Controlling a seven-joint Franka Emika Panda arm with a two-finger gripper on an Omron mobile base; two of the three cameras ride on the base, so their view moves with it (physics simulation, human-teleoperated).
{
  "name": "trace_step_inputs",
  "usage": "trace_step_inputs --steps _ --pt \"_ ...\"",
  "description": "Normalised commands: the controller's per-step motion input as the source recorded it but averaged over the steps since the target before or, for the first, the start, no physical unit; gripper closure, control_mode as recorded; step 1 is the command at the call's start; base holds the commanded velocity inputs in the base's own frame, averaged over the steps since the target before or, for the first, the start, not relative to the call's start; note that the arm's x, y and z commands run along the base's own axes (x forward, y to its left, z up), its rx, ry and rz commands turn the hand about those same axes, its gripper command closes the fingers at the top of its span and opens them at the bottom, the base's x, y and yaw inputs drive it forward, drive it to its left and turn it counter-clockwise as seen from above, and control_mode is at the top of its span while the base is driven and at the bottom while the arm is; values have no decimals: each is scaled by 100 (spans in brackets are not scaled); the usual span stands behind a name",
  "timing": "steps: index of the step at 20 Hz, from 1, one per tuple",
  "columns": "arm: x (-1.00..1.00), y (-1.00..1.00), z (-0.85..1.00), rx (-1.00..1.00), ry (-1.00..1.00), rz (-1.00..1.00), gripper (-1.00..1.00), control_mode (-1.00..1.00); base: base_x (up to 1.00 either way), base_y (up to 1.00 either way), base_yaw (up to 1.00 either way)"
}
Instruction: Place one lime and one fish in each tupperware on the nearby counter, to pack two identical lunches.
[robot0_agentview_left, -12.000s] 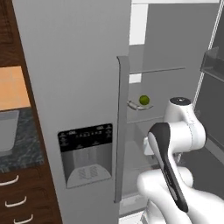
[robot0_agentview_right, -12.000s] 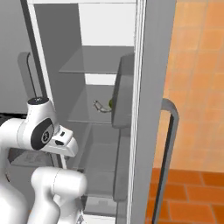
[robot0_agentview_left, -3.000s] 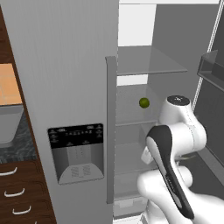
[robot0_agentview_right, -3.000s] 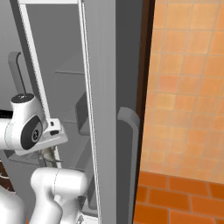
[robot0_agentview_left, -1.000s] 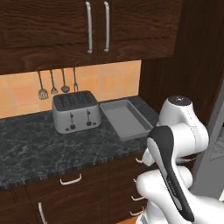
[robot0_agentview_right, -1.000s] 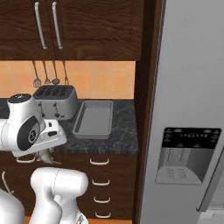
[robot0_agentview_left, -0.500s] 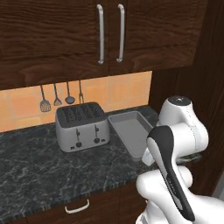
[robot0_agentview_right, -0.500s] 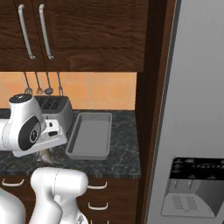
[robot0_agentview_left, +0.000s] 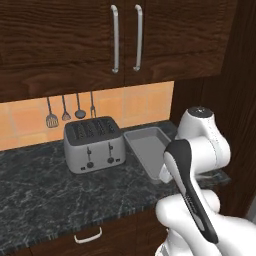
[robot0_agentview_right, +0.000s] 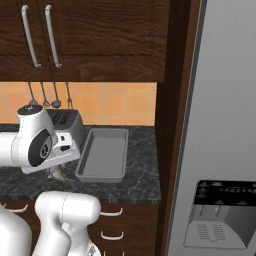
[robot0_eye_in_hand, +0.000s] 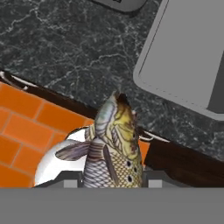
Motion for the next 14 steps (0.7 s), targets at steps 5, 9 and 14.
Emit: trace_step_inputs --steps 5,9,14 --pt "96 -3 -1 0 0 0 100 -100 0 0 0" --pt "100 -7 -8 0 -2 -7 100 -100 0 0 0" --pt "100 -26 -20 0 0 -18 100 -100 0 0 0"
